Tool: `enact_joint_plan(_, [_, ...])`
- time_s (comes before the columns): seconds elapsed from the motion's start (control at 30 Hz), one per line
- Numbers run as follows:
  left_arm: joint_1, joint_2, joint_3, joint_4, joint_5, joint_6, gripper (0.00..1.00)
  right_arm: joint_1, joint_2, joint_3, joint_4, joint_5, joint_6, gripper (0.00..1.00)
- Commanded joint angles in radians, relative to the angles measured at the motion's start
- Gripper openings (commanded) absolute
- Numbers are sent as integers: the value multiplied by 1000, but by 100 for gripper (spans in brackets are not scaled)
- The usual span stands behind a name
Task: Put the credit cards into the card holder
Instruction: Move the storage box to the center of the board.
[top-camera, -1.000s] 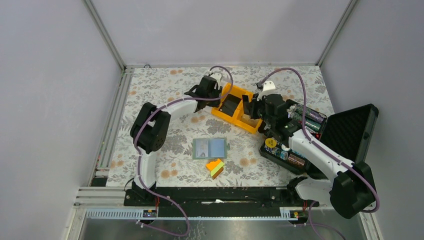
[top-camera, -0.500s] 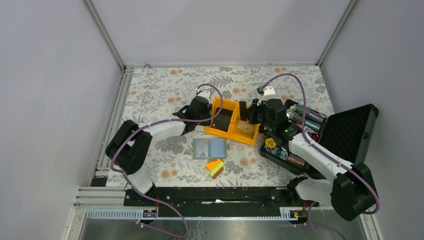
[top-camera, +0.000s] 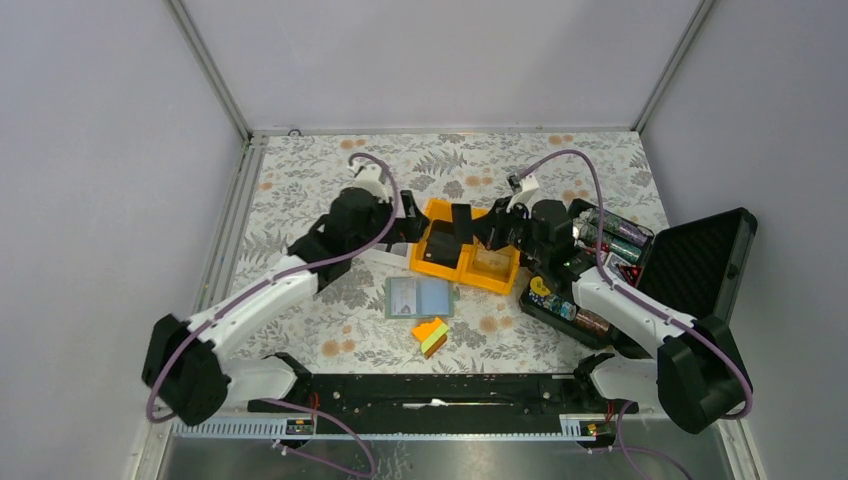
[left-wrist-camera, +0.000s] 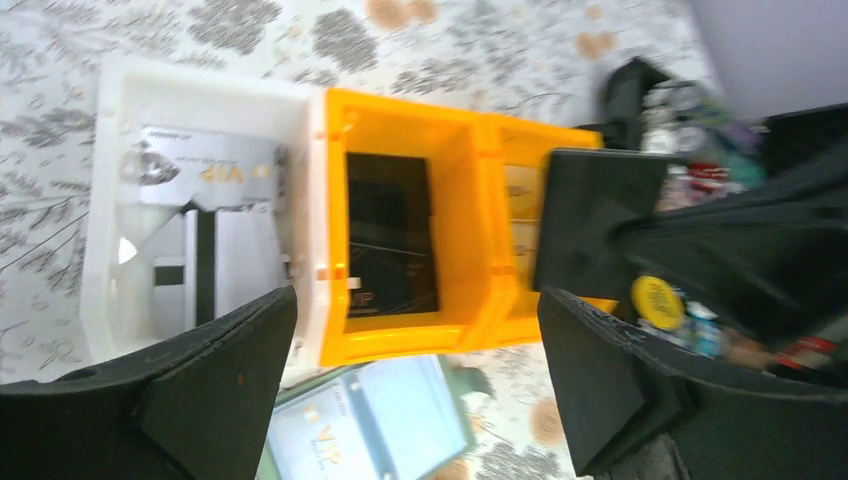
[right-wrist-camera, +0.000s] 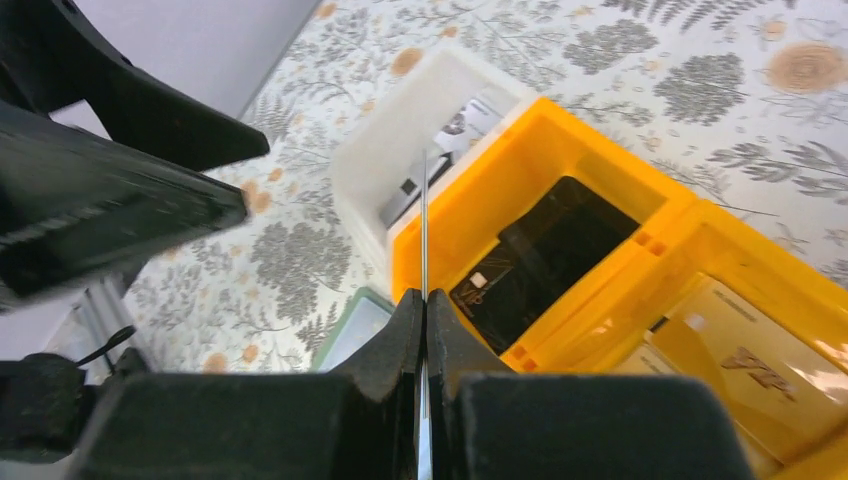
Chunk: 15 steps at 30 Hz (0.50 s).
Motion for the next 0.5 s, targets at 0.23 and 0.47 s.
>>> enact_joint_plan(0.23, [97,-187,-62,243,622,-88,99,-2,-30,-6,272,-440,134,0])
enact_joint_plan(0.47, [96,-243,-86,243,706,-76,96,-2,-63,12,312,-543,210,0])
